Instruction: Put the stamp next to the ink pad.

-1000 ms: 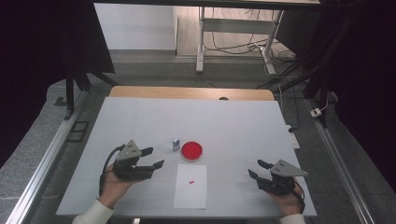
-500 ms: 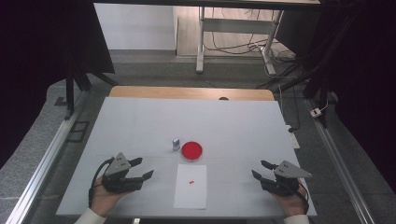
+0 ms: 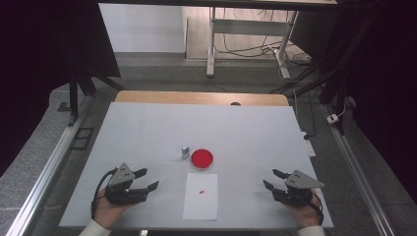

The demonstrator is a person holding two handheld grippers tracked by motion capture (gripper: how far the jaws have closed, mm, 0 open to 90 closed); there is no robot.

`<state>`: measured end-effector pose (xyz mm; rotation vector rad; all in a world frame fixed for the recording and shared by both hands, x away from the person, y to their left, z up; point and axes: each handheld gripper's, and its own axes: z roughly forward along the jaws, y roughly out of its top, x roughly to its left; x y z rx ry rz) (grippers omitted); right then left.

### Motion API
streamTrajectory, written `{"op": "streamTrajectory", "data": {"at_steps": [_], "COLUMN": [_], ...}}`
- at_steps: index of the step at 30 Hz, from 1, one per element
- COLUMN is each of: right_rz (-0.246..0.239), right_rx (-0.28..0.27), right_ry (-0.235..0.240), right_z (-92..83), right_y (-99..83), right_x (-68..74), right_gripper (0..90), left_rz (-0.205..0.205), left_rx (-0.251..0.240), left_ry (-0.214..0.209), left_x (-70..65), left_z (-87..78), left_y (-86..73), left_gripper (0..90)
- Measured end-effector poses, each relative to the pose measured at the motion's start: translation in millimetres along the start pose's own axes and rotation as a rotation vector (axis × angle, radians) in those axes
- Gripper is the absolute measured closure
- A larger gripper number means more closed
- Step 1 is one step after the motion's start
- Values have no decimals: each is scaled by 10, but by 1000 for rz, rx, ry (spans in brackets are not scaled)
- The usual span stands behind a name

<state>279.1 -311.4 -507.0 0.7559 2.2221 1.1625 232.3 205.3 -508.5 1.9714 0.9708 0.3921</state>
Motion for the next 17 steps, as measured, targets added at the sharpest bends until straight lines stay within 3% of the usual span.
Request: {"op": "streamTrajectory", "data": {"at_steps": [17], "right_rz": [-4], "right_rx": [-2], "right_ry": [1], "right_z": [2], "right_y": [-2], "right_x": [-4], "right_gripper": [447], "left_rz": [-13], "left_rx": [2], "left_ry": [-3], "left_x": [23], "left_z": [1], "left_y": [-2], "left_gripper": [347]}}
